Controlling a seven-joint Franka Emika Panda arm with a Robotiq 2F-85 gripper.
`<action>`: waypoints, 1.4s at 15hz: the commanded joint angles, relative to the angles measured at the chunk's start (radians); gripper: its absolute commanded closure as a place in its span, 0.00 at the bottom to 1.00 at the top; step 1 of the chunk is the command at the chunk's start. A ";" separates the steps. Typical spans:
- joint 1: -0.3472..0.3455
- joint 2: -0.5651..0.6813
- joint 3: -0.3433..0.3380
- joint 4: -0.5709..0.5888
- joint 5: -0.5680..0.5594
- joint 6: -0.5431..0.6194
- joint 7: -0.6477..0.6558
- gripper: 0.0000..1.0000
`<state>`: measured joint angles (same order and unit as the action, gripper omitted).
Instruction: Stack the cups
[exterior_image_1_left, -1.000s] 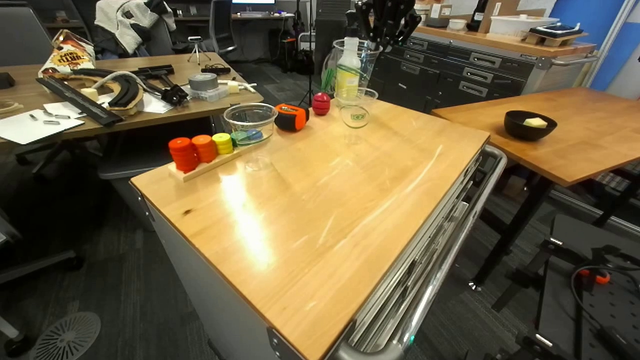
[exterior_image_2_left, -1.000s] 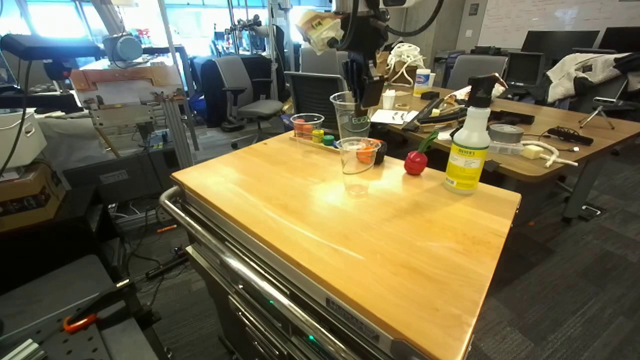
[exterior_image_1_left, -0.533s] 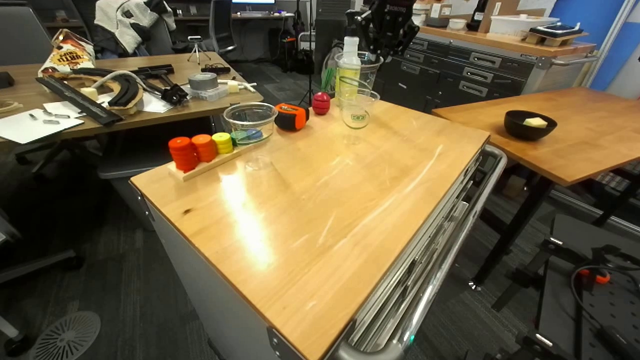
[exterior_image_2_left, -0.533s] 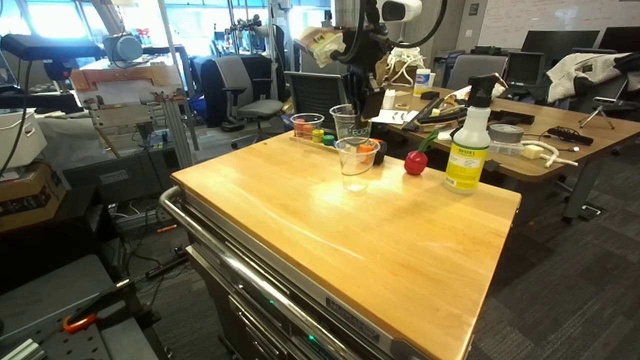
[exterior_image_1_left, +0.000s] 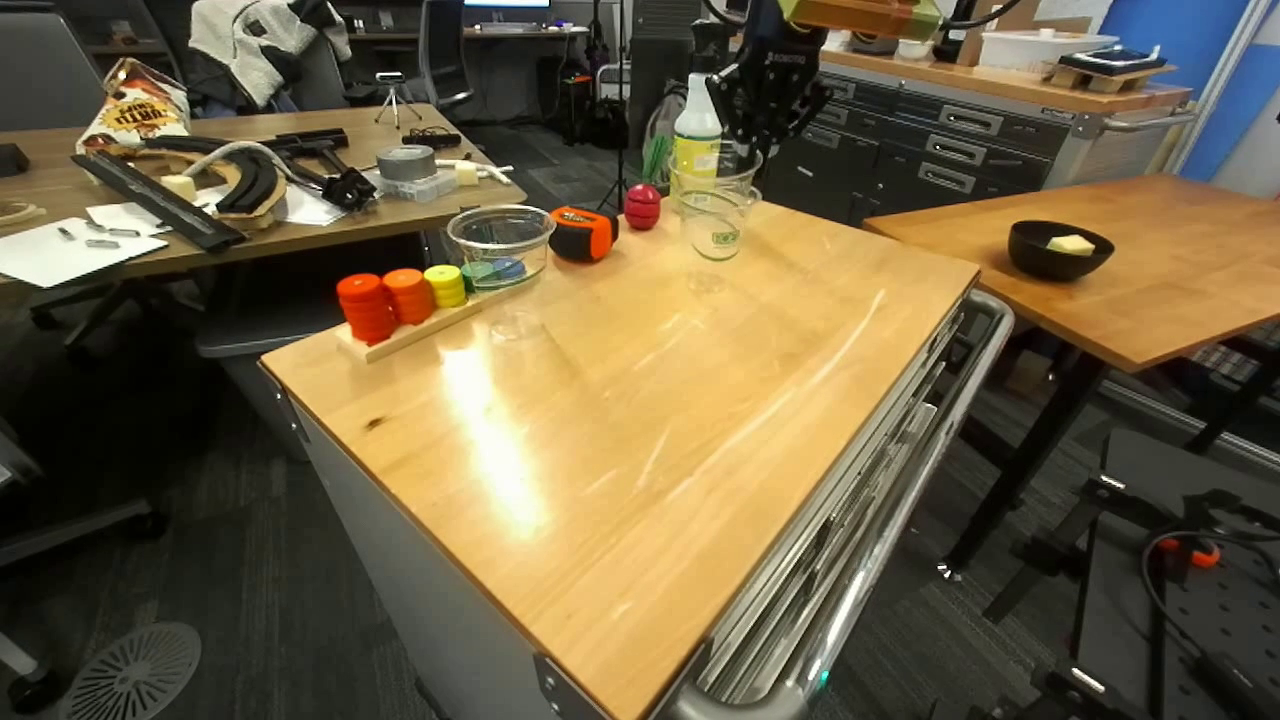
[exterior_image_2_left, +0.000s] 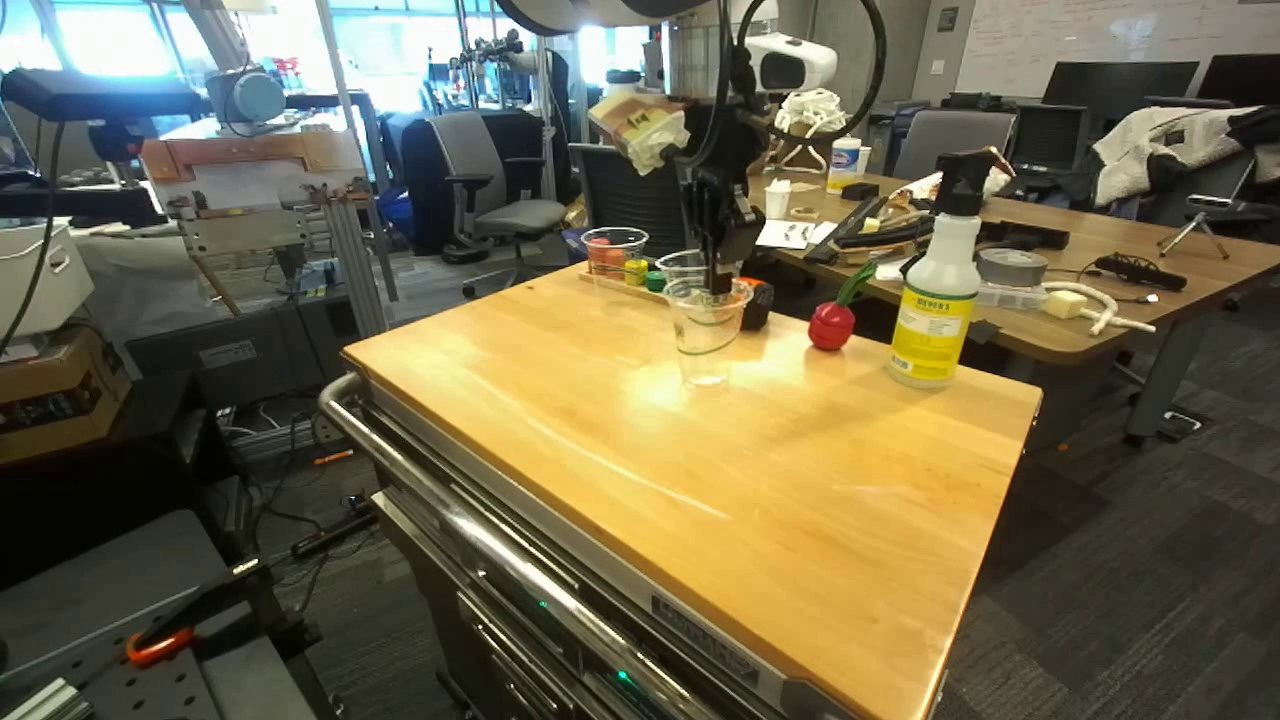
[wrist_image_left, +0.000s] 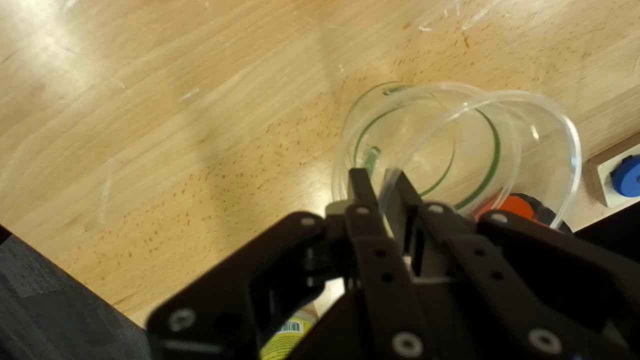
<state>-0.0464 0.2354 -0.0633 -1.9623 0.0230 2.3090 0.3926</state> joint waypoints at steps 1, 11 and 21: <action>0.006 -0.018 -0.014 -0.013 0.008 0.036 0.004 0.54; 0.014 -0.054 -0.022 -0.026 -0.027 0.051 0.016 0.00; 0.016 -0.033 -0.015 -0.082 -0.027 0.024 -0.039 0.00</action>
<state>-0.0371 0.2106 -0.0738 -2.0285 0.0055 2.3407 0.3745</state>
